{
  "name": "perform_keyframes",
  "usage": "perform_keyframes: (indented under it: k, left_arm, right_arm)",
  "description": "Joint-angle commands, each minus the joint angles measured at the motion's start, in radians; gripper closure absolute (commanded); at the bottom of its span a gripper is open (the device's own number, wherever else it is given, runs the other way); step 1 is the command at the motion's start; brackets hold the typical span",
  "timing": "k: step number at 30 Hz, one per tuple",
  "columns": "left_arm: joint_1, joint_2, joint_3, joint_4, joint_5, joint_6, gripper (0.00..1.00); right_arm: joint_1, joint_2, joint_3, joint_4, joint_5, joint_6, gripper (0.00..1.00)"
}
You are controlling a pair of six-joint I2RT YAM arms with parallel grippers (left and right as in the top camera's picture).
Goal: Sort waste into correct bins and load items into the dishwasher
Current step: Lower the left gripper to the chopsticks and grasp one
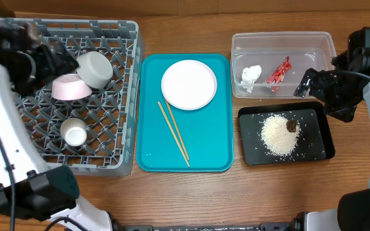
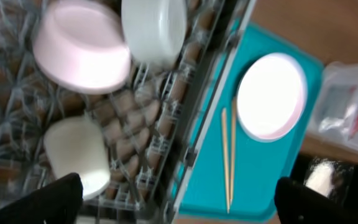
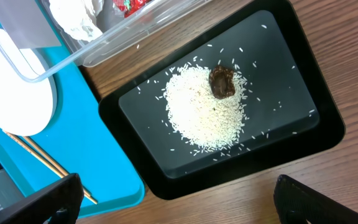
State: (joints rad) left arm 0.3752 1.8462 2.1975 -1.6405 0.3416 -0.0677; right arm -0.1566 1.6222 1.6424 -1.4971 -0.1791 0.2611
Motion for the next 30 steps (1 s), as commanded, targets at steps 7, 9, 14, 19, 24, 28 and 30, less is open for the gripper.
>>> perform_keyframes:
  k: [7,9,14,19,24,28,30]
  left_arm:
    - [-0.158,-0.031,-0.02,-0.049,-0.188,-0.171,0.0]
    - [-0.19,-0.071,-0.051,-0.049,-0.188,-0.193,0.0]
    - [-0.283,-0.197,-0.185,-0.049,-0.191,-0.269,0.0]
    - [-0.432,-0.292,-0.367,0.016,-0.257,-0.387,0.0]
    - [-0.592,-0.293,-0.569,0.219,-0.265,-0.477,0.0]
    - [-0.666,-0.275,-0.718,0.382,-0.277,-0.509,0.0]
    - [-0.691,-0.251,-0.789,0.46,-0.278,-0.519,0.0]
  right_arm:
    - [-0.002,-0.016,0.002,0.0,0.003,-0.001,0.0]
    - [-0.002,-0.016,0.002,-0.002,0.003,-0.001,0.0]
    - [-0.002,-0.016,0.002,-0.001,0.003,-0.001,0.0]
    - [-0.002,-0.016,0.002,-0.001,0.003,-0.001,0.0]
    - [-0.002,-0.016,0.002,-0.001,0.003,-0.001,0.0]
    - [-0.002,-0.016,0.002,-0.001,0.003,-0.001,0.0]
    - [-0.002,-0.016,0.002,-0.001,0.003,-0.001,0.0]
